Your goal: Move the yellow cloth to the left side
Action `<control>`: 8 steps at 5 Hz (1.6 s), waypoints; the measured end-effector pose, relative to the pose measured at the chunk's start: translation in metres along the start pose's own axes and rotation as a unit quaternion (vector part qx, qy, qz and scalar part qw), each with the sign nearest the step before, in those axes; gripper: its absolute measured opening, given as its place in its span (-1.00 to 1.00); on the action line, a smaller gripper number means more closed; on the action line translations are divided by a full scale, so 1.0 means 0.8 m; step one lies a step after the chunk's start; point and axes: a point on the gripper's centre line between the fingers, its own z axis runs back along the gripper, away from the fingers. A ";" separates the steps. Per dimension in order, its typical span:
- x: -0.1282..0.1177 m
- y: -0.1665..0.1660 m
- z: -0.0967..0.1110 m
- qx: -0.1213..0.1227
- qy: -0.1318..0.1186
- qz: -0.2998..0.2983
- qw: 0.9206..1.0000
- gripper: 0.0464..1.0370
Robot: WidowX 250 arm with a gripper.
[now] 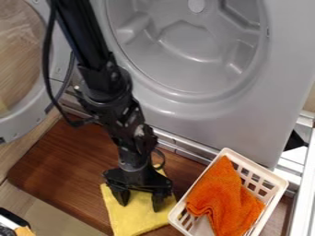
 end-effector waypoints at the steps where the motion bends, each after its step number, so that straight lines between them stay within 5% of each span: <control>1: 0.013 0.023 0.001 0.006 -0.010 0.012 1.000 0.93; 5: 0.091 0.064 0.005 0.011 -0.038 -0.003 0.999 0.93; 8: 0.093 0.079 0.007 0.018 -0.036 0.007 0.999 0.93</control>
